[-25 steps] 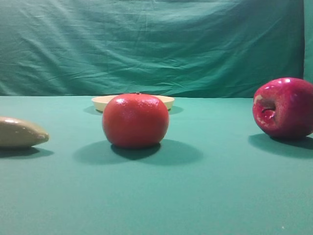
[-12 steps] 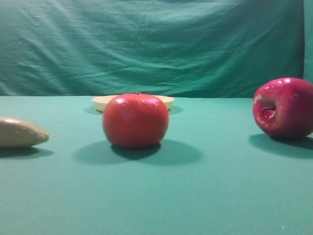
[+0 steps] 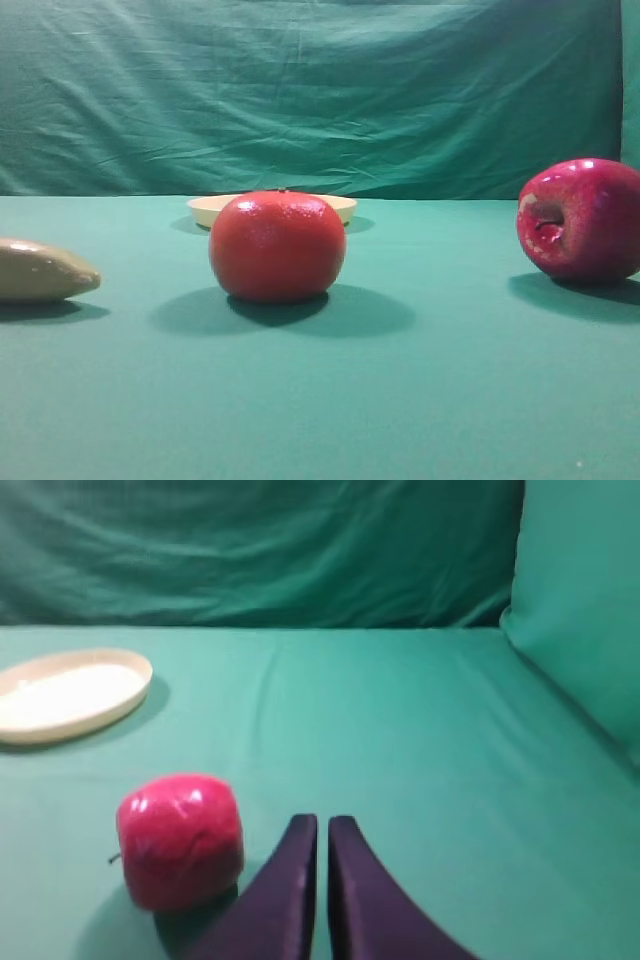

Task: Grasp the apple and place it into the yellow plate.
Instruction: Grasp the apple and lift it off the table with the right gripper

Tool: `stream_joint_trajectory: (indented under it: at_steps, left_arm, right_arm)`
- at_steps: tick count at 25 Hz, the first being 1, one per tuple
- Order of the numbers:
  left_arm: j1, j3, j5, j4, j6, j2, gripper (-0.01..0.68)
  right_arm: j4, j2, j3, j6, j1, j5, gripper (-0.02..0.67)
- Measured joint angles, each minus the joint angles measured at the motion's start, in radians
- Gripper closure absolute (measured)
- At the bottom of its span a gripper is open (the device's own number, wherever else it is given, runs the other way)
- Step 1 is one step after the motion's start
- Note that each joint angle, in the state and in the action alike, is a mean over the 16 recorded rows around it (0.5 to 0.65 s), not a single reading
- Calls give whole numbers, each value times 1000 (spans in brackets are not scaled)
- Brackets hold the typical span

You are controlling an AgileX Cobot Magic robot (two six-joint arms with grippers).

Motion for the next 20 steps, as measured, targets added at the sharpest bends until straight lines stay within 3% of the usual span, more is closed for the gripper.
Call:
stream_joint_trajectory:
  at_steps: [20]
  left_arm:
    - [0, 0, 0, 0, 0, 0, 516]
  right_arm:
    - [14, 815, -525, -204, 0, 401, 649]
